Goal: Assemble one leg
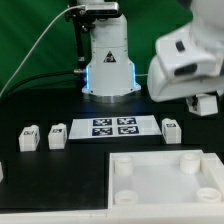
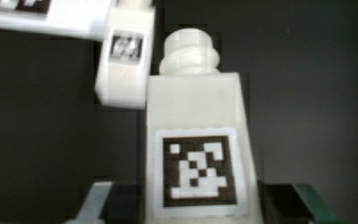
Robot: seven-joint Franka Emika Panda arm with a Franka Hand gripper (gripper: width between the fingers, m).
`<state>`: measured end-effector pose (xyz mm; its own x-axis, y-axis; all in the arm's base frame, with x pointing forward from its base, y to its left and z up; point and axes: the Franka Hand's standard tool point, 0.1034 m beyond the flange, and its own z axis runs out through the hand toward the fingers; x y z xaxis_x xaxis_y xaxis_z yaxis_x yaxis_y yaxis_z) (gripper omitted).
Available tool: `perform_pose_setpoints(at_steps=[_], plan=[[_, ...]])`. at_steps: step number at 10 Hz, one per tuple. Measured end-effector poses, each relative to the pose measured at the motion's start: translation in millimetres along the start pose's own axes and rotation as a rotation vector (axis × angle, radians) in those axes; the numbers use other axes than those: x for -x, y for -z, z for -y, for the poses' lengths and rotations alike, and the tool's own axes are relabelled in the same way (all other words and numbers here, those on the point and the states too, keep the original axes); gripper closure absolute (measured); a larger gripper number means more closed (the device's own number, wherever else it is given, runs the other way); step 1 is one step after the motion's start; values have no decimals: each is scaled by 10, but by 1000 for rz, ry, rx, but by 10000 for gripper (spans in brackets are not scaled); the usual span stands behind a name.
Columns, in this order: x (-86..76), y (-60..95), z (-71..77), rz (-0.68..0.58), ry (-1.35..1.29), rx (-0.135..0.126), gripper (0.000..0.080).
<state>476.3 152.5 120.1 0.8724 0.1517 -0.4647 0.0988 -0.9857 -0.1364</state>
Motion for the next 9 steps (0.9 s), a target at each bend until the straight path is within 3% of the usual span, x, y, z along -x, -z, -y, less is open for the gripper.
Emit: perform_pose_setpoints(at_steps=[1,2,3,5,6,7,9], plan=[[-3,319,-29,-162,9,16,506],[110,206,-37,-227,7,26,506],[32,129,-37,-315,11,28,506],[10,220,-84,-537,16,40,506],[-101,430,-222,-633,85,66,506],[-279,750,-424,-779,113,93,506],[-488,1096,-555,-1000,122,122,506]])
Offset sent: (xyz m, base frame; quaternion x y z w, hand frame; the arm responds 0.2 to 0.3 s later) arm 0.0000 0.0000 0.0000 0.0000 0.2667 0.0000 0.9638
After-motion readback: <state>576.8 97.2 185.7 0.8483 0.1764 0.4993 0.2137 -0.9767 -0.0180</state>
